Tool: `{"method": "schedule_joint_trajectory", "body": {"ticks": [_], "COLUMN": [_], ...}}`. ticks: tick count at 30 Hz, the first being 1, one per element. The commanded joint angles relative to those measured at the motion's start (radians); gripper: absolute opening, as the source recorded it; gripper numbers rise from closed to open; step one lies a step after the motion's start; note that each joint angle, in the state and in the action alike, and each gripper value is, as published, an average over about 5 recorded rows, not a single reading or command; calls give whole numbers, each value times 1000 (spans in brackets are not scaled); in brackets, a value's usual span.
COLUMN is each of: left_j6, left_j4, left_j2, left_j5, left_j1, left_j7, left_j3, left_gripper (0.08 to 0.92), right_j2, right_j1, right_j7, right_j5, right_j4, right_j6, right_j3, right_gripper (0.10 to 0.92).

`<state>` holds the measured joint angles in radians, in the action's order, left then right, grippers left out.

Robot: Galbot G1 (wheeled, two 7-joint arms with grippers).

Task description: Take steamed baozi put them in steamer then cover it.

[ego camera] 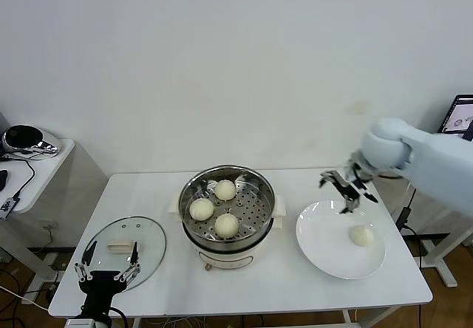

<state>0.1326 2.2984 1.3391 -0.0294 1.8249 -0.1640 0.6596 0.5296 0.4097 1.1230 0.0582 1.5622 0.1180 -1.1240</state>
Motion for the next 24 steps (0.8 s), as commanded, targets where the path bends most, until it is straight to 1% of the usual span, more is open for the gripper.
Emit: {"method": "schedule_joint_trajectory", "body": {"ticks": [1, 5, 12, 24], "left_j6": [0, -1, -1, 1], "left_j4": [-2, 1, 10, 15], "left_j2": [1, 4, 9, 14], "left_j5": [6, 9, 14, 17], "left_j1": [1, 7, 22, 25], "left_j7": [0, -1, -1, 1], "left_j3": [-6, -6, -2, 1], "left_gripper": [823, 823, 823, 823], "right_j2": [-153, -116, -23, 90], "right_j1": [-405, -525, -590, -642], "right_j7": [-26, -35, -39, -48], "right_j5": [121, 187, 232, 256], "right_j4": [-62, -138, -265, -370], "right_j6": [62, 46, 13, 20], "right_j3": [306, 417, 507, 563], "right_gripper": [823, 823, 823, 823]}}
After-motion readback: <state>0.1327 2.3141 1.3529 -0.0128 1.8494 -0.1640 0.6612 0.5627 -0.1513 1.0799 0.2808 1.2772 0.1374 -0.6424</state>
